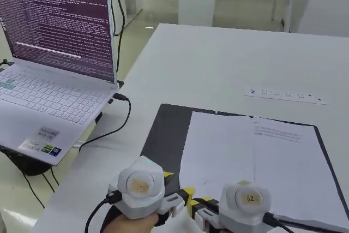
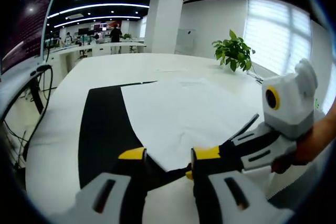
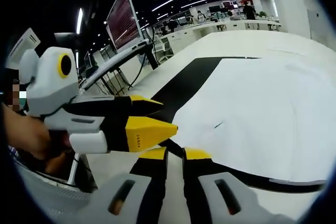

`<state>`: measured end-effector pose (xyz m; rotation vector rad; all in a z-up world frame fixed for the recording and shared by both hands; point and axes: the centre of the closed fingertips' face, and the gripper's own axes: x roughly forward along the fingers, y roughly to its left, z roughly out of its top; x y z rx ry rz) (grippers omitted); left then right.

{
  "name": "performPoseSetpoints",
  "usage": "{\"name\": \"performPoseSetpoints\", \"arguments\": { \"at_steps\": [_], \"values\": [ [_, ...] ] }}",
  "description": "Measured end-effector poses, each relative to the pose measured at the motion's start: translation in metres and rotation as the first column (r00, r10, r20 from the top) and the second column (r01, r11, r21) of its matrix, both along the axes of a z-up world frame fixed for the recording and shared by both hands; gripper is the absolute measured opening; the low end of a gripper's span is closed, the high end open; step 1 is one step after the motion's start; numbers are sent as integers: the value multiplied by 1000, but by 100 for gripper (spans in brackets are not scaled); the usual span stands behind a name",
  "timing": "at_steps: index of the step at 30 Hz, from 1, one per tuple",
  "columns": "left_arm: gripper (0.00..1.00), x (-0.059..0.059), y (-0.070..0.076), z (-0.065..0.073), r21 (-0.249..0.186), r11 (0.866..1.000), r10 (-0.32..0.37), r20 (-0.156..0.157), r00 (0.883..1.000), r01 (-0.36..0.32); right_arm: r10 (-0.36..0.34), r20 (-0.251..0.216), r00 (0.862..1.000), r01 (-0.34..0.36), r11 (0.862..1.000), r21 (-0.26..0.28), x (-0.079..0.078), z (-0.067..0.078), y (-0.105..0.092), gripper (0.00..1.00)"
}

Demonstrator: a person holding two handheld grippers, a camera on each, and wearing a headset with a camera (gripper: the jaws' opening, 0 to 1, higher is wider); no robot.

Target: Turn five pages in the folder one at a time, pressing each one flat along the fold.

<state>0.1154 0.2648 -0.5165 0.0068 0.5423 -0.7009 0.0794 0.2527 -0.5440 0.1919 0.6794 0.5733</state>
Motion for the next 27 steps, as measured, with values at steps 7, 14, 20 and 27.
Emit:
{"name": "performPoseSetpoints", "arguments": {
  "at_steps": [7,14,20,27],
  "values": [
    [31,7,-20,-15,25,999,-22,-20,1000,23,-81,41,996,81,997,10,-5,13,-42,7],
    [30,9,-20,-38,129,992,1,-36,999,3,-227,69,971,223,972,71,0,24,-94,6],
    [26,9,-18,-39,193,981,-6,19,1000,3,-263,88,961,259,964,59,8,27,-118,5],
    [26,7,-17,-39,188,982,-5,53,999,-5,-269,94,959,264,963,60,26,28,-134,3]
  ]
}}
